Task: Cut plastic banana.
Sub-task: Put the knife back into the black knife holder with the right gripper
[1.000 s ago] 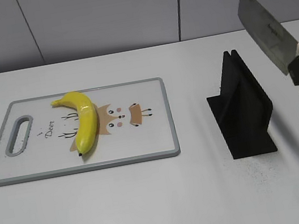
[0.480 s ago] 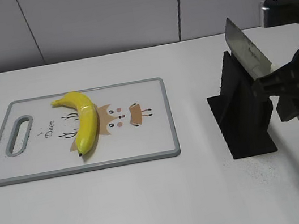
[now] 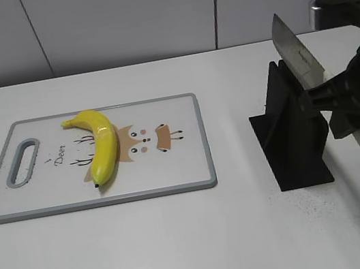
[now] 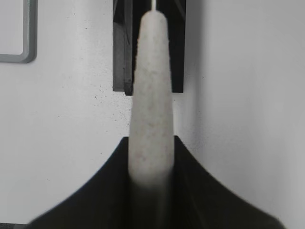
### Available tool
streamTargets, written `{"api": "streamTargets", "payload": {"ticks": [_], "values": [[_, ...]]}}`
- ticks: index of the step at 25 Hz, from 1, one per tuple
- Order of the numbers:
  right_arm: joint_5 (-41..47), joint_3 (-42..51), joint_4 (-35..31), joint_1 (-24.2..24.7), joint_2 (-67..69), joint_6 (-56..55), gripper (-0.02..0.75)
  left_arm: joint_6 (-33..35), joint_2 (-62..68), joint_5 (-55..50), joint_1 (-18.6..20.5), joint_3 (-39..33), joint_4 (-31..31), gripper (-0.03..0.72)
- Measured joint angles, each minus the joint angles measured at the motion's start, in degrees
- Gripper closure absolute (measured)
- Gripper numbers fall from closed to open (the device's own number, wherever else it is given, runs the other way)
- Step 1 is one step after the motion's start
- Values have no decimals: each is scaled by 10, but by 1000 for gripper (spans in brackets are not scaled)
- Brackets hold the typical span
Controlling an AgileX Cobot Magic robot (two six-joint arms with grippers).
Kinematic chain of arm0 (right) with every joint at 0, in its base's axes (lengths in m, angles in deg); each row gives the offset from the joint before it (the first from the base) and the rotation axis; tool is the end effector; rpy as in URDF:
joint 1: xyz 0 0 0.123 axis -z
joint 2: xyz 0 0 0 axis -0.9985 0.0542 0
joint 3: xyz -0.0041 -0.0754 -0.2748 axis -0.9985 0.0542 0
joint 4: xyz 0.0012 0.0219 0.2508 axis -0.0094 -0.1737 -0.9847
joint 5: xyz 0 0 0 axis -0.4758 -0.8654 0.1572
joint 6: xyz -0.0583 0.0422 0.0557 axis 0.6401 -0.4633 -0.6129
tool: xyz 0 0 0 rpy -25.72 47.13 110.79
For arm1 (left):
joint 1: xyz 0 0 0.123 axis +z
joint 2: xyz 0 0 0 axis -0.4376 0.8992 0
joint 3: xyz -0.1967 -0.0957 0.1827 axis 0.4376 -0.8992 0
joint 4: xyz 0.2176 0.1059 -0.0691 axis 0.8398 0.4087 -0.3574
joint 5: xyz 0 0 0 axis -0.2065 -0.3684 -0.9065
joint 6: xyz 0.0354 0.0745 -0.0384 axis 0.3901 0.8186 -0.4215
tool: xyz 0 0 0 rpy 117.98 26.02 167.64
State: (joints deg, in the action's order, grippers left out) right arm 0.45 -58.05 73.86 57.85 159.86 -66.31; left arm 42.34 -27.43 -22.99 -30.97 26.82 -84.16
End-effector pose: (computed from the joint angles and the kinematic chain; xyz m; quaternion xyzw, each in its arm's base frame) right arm 0.2232 0.1115 0.2497 -0.0096 0.9819 0.0325 0.1865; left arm 0.0000 -0.0110 0.3021 0.1245 0.8335 -0.0389 0.5369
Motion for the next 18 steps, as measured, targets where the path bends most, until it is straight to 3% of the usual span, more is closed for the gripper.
{"api": "streamTargets", "payload": {"ticks": [18], "values": [[-35,1,13,0,69,1,579,0,0,7,0,0,0,109]]}}
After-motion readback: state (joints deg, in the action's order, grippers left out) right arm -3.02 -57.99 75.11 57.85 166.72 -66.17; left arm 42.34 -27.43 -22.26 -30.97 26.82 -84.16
